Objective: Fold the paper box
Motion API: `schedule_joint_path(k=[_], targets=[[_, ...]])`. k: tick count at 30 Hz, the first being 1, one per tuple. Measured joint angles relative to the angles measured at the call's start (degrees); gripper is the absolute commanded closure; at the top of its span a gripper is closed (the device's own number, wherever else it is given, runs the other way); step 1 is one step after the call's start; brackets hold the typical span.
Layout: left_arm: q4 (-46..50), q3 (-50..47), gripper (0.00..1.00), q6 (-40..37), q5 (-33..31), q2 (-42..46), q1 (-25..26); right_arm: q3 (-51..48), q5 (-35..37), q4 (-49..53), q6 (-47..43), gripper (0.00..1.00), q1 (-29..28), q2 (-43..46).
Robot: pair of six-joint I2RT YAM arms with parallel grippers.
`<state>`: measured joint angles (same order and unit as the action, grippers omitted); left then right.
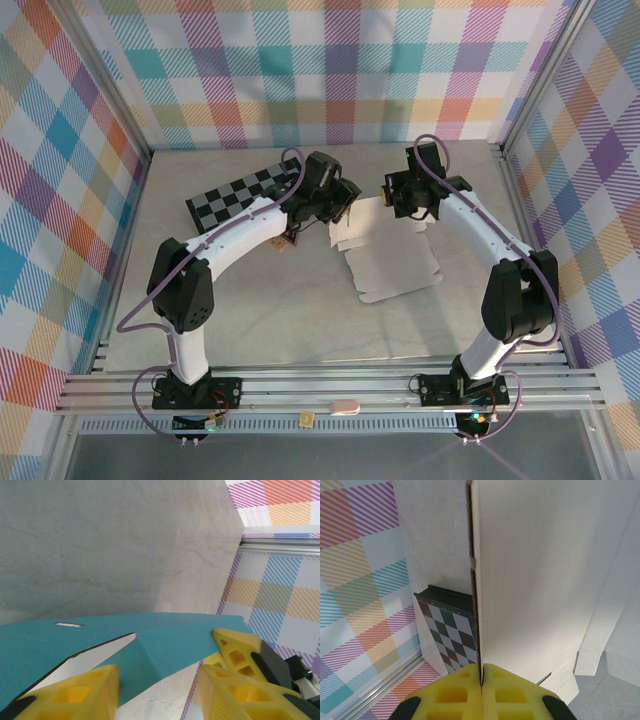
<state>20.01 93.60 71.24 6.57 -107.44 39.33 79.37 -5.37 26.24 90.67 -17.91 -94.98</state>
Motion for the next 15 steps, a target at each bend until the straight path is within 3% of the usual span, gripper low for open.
schedule_joint_path(k=[3, 6, 9, 11, 15], targets=[[-3.2, 0.0, 0.62, 1.4, 0.3, -0.9, 0.0, -0.7, -0.2, -0.9, 0.4, 1.0, 0.0, 0.2], [-5.0, 0.0, 0.77, 2.9, 0.4, -2.0, 0.0, -1.7, 0.2, -1.4, 0.9, 1.0, 0.2, 0.4], [-6.4, 0.0, 0.84, 3.9, 0.4, -2.8, 0.0, -2.0, 0.6, -1.4, 1.7, 1.0, 0.7, 0.6], [-7.1, 0.0, 0.81, 4.1, 0.4, -2.9, 0.0, -2.0, 0.9, -1.6, 2.0, 1.0, 0.9, 0.8], [-8.5, -0.1, 0.59, 2.8, 0.6, -2.8, 0.0, -2.0, 1.2, -1.7, 2.7, 1.0, 1.1, 1.2]])
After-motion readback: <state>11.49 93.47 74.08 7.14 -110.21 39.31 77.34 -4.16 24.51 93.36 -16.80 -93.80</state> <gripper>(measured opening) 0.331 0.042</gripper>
